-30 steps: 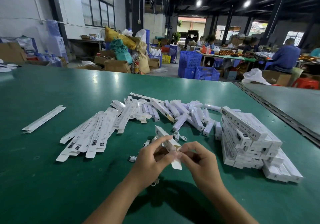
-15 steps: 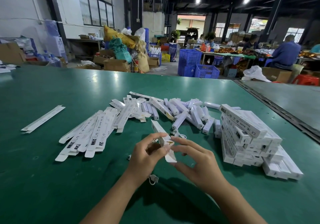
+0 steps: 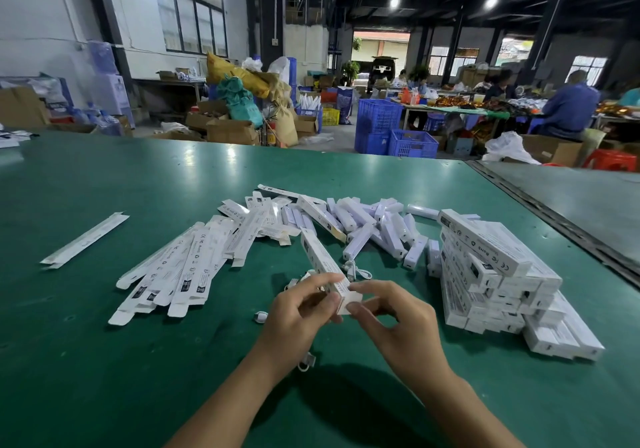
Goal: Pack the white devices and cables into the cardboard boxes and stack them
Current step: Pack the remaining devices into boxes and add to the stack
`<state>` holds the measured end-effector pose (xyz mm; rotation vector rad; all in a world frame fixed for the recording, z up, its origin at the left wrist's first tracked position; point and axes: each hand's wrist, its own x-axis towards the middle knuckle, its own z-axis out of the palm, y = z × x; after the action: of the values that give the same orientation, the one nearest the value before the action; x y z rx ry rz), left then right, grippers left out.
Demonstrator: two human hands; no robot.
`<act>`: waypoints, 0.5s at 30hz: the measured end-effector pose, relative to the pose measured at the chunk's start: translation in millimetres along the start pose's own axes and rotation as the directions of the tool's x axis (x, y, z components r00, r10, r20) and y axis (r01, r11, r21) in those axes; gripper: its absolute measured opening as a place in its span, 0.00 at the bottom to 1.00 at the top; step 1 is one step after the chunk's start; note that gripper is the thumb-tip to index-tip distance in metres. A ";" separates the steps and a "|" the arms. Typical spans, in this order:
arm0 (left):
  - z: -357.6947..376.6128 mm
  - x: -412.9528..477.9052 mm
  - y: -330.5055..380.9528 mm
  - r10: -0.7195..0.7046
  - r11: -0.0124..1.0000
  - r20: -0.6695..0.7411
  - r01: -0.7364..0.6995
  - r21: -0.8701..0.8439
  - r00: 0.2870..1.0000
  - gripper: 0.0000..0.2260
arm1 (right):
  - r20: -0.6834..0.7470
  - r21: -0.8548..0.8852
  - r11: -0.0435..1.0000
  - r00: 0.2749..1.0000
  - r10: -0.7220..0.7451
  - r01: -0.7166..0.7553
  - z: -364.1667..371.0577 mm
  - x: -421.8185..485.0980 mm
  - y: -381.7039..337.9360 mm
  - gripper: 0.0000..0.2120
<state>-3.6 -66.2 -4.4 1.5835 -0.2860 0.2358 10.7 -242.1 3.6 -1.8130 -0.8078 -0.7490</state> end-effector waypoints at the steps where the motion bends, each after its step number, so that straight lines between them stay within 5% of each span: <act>1: 0.4 0.5 -0.4 0.008 1.000 -0.005 -0.008 -0.004 1.000 0.15 | -0.007 -0.010 0.999 0.999 -0.037 0.036 -0.2 -0.3 0.4 0.09; 9: 2.3 2.8 -4.4 0.039 0.999 -0.063 -0.040 -0.002 0.997 0.13 | 0.005 -0.044 0.995 0.996 -0.089 0.089 0.5 0.5 1.2 0.04; 15: -0.1 0.9 -2.4 0.037 0.999 0.023 -0.037 0.032 0.999 0.15 | 0.017 -0.016 0.997 0.997 -0.070 0.070 -2.0 2.5 0.2 0.03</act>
<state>-1.9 -66.0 -6.4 1.6152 -0.3307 0.2524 12.1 -243.6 6.1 -1.8157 -0.8823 -0.7891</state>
